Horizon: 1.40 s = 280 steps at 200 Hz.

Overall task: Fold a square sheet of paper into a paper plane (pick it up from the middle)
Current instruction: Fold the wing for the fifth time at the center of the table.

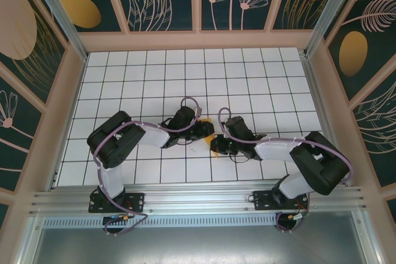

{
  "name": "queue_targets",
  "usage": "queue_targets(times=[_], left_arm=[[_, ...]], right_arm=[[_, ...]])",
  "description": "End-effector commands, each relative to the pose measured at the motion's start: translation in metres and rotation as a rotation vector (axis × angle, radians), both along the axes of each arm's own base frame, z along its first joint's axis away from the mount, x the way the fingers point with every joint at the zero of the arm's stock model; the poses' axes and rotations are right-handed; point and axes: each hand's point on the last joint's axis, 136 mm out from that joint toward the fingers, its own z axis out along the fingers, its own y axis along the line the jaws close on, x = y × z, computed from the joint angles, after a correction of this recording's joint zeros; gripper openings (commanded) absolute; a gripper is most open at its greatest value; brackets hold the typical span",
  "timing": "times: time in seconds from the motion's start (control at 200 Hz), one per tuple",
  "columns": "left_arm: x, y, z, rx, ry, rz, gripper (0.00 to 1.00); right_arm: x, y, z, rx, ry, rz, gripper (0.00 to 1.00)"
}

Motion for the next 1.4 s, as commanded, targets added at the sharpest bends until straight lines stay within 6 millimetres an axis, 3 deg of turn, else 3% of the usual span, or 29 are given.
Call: queue_targets(times=[0.0,0.28,0.365,0.45,0.635,0.746,0.971,1.146,1.396], left_arm=[[-0.004,0.016,-0.034,0.108,0.051,0.016,0.39],[-0.005,0.017,-0.039,0.122,0.057,0.015,0.38],[-0.005,0.018,-0.04,0.127,0.058,0.017,0.38],[-0.005,0.019,-0.041,0.133,0.061,0.019,0.38],[-0.004,0.018,-0.04,0.133,0.06,0.018,0.38],[-0.003,0.017,-0.038,0.128,0.056,0.017,0.38],[-0.003,0.016,-0.038,0.13,0.059,0.014,0.38],[-0.004,0.016,-0.04,0.134,0.063,0.011,0.38],[-0.005,0.02,-0.045,0.159,0.063,0.009,0.38]], right_arm=[[-0.005,-0.011,-0.01,0.003,0.029,-0.006,0.02],[-0.03,-0.04,-0.048,-0.031,0.145,-0.06,0.02],[-0.03,-0.043,-0.05,-0.044,0.155,-0.071,0.02],[-0.025,-0.039,-0.036,-0.023,0.123,-0.071,0.02],[-0.01,-0.014,0.021,0.095,0.018,0.003,0.03],[-0.007,-0.001,0.032,0.129,0.008,0.043,0.03],[0.0,0.01,0.009,0.073,0.066,0.062,0.04],[-0.009,-0.01,-0.02,-0.018,0.123,0.023,0.04],[-0.025,-0.029,-0.038,-0.025,0.168,-0.002,0.04]])
